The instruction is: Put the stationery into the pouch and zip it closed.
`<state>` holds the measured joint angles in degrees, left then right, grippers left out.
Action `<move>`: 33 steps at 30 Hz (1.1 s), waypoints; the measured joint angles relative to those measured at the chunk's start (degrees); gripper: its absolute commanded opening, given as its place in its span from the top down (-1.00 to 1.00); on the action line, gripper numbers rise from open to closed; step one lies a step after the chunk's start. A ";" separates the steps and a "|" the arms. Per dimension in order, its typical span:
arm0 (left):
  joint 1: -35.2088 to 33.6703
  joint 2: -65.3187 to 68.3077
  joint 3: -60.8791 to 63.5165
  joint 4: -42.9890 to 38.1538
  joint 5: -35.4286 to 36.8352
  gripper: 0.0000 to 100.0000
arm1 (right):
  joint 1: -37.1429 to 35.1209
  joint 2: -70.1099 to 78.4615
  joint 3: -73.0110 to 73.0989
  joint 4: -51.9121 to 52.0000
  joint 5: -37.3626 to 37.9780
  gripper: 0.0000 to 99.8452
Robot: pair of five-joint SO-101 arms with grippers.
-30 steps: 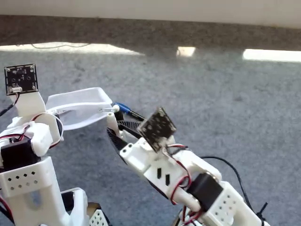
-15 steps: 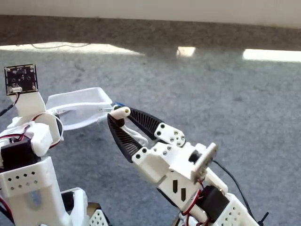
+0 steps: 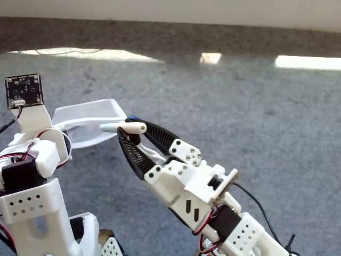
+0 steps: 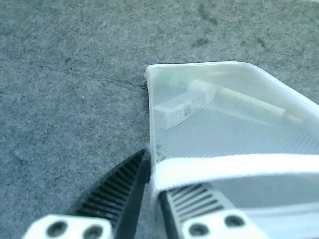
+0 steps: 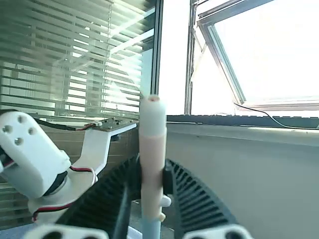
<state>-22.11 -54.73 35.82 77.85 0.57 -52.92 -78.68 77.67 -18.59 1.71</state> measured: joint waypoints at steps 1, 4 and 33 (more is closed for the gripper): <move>0.00 0.00 0.00 -0.09 0.00 0.99 | 0.00 1.85 0.00 -1.32 0.00 0.99; 0.00 0.00 0.00 -0.18 0.00 0.99 | 0.00 7.82 0.00 -5.19 0.00 0.99; 0.00 0.00 0.00 -0.18 0.00 0.99 | -4.92 22.42 0.00 -2.99 -0.09 0.64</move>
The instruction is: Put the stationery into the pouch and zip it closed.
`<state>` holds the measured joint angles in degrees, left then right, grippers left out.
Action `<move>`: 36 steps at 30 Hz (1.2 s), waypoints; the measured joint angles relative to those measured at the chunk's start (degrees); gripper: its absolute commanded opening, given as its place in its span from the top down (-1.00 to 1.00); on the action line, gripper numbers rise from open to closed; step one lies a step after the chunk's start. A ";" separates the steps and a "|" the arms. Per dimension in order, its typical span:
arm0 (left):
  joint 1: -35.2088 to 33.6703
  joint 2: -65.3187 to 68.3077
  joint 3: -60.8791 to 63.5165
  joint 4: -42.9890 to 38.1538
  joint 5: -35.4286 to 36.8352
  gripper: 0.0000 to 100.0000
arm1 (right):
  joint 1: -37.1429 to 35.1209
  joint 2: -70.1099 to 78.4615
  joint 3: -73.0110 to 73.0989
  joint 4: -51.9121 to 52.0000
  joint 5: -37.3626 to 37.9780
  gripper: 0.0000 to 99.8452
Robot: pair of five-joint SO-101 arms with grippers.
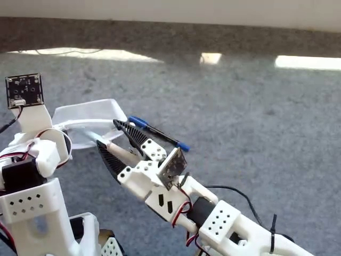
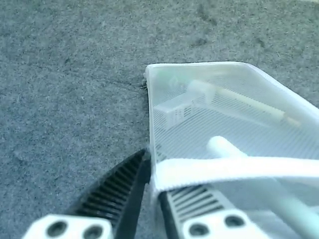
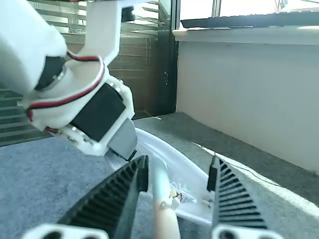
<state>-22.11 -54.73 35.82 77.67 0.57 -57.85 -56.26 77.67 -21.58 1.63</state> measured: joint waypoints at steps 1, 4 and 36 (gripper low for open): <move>0.00 0.00 0.00 0.00 0.00 0.99 | 0.00 -0.26 0.00 0.00 0.00 0.64; 0.00 0.00 0.00 0.00 0.00 0.99 | -0.09 -4.40 0.00 1.32 0.00 0.64; 0.00 0.00 0.00 0.00 0.00 0.99 | 17.93 -4.04 -39.12 93.10 10.55 0.99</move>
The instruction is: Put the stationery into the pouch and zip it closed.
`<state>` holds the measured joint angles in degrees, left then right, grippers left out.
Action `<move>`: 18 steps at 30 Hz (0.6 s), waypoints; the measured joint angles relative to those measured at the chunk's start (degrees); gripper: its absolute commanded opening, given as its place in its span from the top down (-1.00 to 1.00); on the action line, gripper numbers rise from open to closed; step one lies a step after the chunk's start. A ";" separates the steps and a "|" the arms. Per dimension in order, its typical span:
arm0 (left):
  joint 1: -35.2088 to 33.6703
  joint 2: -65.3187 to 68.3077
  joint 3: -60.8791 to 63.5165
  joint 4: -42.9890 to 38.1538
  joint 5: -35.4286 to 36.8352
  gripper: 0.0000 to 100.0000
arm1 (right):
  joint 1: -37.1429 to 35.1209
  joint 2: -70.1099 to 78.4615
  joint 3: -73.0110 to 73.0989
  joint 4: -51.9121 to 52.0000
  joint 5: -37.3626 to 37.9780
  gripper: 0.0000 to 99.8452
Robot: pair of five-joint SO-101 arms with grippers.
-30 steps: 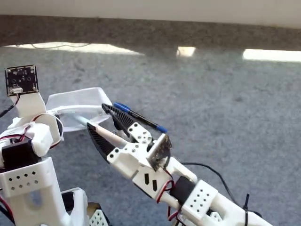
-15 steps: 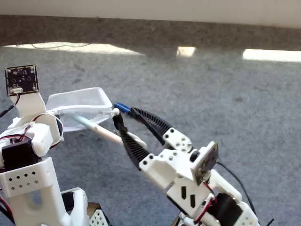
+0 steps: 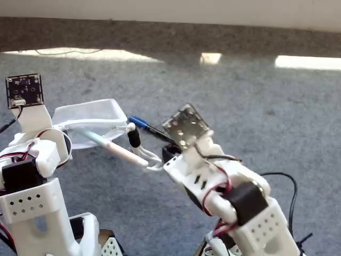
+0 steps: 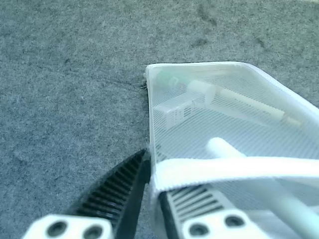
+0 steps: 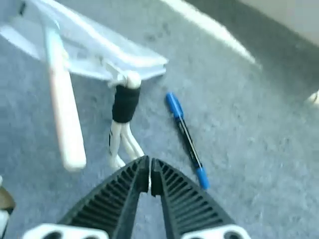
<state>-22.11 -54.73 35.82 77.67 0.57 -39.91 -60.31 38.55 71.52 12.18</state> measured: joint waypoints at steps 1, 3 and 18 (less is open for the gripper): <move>0.00 0.00 0.00 0.00 0.00 0.99 | 0.09 1.32 -0.09 1.32 1.14 0.99; 0.00 0.00 0.00 0.00 0.00 0.99 | 0.09 2.99 -0.35 2.64 3.16 0.99; 0.00 0.00 0.00 0.00 0.00 0.99 | -11.52 3.52 -0.44 -1.93 5.19 0.99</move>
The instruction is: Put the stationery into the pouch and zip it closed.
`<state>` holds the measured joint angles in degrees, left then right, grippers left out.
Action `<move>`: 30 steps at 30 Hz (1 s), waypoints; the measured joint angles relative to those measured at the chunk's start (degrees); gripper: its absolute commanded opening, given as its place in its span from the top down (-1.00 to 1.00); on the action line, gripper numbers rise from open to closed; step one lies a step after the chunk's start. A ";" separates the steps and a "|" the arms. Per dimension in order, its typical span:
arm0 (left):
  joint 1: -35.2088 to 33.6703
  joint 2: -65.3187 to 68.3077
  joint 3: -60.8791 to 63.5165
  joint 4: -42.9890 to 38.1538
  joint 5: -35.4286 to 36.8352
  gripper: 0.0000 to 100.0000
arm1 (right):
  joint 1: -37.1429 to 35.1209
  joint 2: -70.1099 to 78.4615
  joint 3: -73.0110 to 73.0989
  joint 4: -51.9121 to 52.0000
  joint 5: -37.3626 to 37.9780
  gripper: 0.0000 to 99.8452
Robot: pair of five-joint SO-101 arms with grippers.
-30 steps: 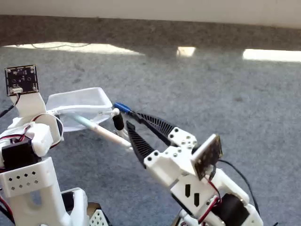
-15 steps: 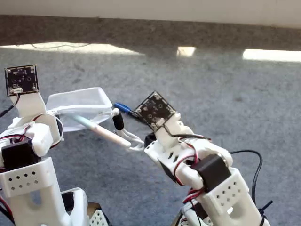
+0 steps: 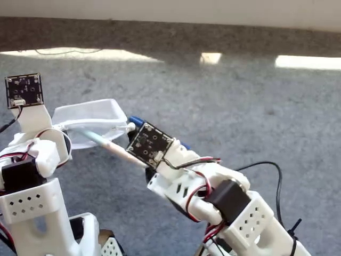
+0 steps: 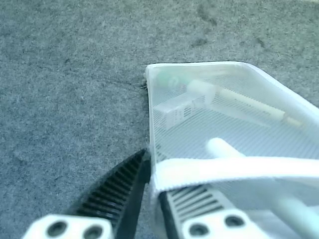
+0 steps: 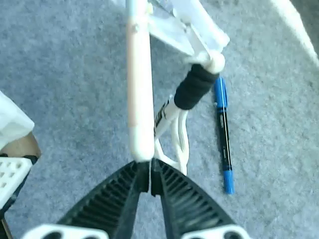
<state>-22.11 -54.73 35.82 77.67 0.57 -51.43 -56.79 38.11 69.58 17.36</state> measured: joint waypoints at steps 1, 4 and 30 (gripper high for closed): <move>0.00 0.00 0.00 0.00 0.00 0.99 | -0.70 0.00 0.00 -1.49 0.00 0.99; 0.00 0.00 0.00 0.00 0.00 0.99 | -2.20 0.00 0.00 -5.89 -2.20 0.99; 0.00 0.00 0.00 0.00 0.00 0.99 | -4.57 -11.87 9.85 -32.88 -11.52 0.99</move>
<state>-22.11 -54.73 35.82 77.67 0.57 -56.00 -68.66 47.96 36.70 5.85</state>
